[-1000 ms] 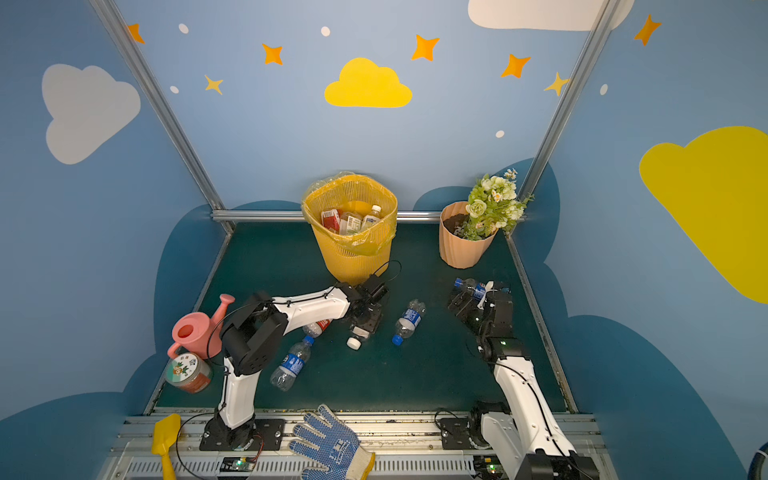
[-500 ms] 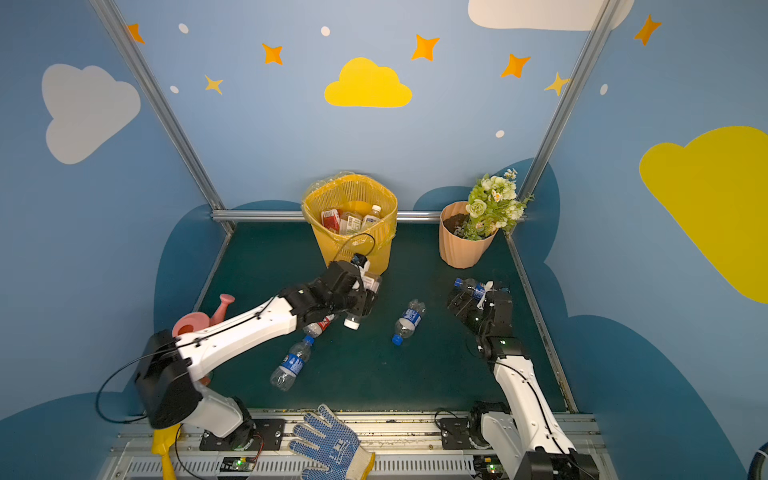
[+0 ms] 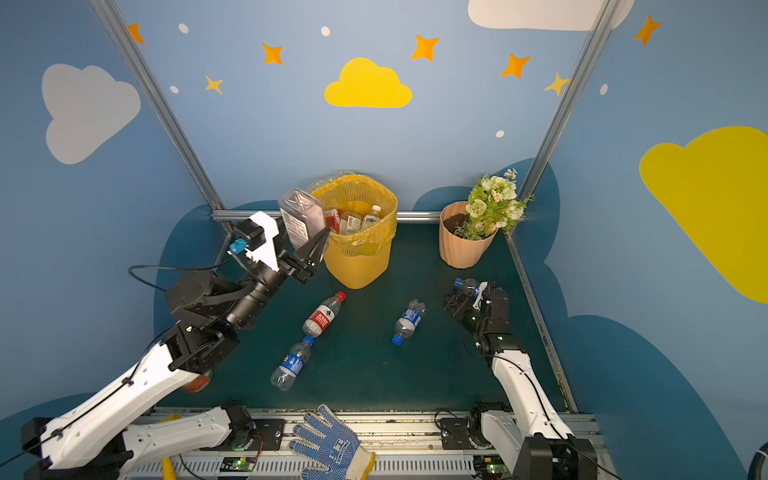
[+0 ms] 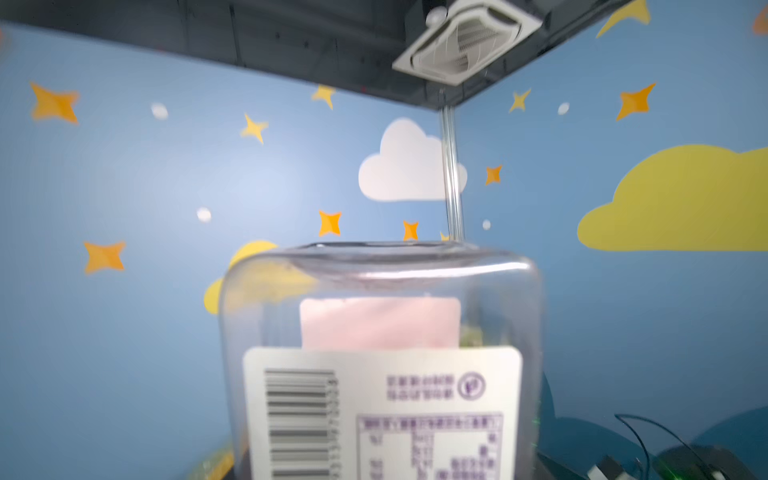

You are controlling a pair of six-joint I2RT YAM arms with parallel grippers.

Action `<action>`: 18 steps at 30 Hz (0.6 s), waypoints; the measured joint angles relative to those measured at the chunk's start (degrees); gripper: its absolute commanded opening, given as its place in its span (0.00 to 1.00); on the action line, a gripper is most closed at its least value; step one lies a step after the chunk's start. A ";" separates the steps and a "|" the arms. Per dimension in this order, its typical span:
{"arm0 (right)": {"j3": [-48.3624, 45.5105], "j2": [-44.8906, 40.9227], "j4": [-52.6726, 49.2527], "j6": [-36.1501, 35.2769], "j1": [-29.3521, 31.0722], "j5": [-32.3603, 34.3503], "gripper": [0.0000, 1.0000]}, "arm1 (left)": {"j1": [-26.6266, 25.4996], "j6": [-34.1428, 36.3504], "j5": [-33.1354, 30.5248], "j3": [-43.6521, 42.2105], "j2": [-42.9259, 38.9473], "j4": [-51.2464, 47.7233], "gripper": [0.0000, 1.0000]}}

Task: Throw the plastic bottles in the bin
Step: 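Lift the purple-label bottle with the left gripper and drop it into the bin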

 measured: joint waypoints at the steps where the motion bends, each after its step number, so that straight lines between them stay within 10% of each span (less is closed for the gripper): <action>1: 0.00 -0.02 -0.02 0.00 0.09 0.02 0.91 | 0.00 1.99 0.11 1.38 0.68 1.57 0.56; 8: 0.00 -1.86 -0.39 0.04 0.44 0.11 0.91 | 9.42 -1.97 2.69 14.73 15.30 2.43 0.64; 18: 0.00 -4.63 -0.72 0.33 1.03 0.94 0.92 | 19.32 -17.38 6.10 23.43 37.99 -17.73 1.00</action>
